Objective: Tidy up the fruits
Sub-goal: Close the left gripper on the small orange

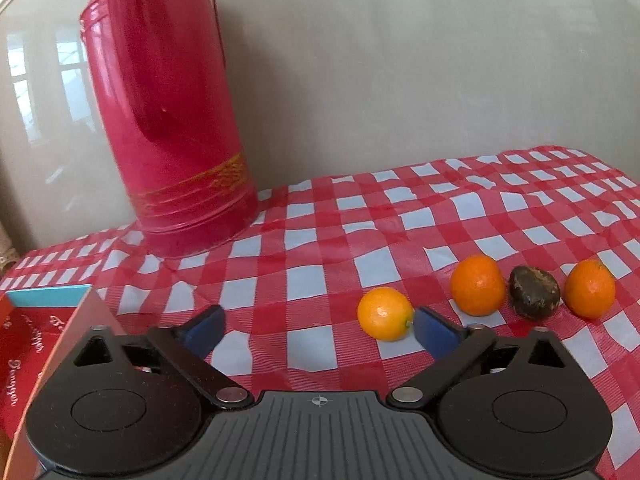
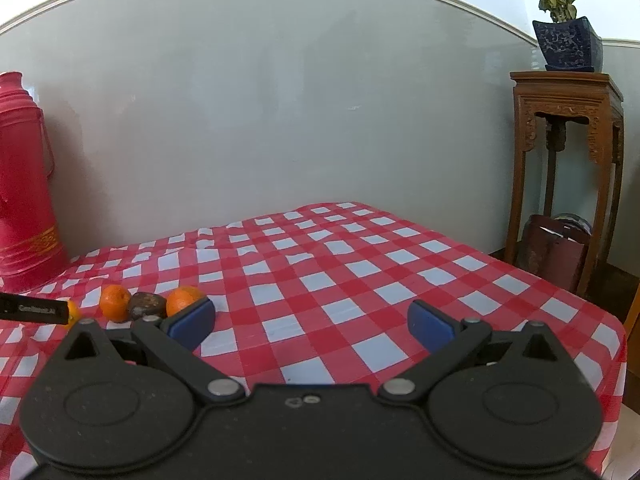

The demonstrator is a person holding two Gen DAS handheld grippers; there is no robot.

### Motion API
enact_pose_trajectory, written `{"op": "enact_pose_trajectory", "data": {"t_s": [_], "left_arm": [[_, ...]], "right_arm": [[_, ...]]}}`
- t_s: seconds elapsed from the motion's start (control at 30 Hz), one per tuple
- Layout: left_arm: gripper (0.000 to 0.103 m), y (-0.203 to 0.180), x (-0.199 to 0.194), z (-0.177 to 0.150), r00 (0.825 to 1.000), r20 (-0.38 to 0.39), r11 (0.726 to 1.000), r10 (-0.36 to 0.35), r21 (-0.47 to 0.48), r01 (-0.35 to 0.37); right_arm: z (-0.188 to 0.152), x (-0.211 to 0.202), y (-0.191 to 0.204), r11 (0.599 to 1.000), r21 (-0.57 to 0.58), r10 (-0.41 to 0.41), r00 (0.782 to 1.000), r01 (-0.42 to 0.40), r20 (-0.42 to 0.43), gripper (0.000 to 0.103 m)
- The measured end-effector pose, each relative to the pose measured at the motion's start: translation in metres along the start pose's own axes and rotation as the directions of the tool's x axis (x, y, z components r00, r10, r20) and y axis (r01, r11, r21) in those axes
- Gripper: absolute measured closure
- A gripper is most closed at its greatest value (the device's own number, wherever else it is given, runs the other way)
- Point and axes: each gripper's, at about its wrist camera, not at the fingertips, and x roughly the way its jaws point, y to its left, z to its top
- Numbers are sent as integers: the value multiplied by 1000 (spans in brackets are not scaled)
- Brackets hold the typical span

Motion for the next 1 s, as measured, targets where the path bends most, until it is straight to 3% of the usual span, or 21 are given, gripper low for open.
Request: {"op": "enact_pose_trajectory", "data": {"t_s": [0.17,0.33,0.47,0.57,0.7,1.0], "left_arm": [[13,-2,8,0,1000,-3,1000,-17,1,17],[32,-3,11,0,997,-5,997,-73,4,73],[32,-6,15,-1,997,-10,997,-81,7,81],[43,-5,19,-2,994,-24,995,-103,-1,103],[68,-3,22,-3,992,-28,992,-126,-15,125],[69,0,5,-2,995,31,996,-92,4,92]], "right_arm": [[0,1,2,1000,3,12,1000,-12,-7,6],[0,1,4,1000,-3,23,1000,-23,-13,6],[0,1,5,999,0,34,999,-34,-15,6],[0,1,5,999,-1,39,999,-39,-22,6],[1,1,4,999,1,42,999,-42,-18,6],[0,2,6,999,1,43,999,-43,-19,6]]}}
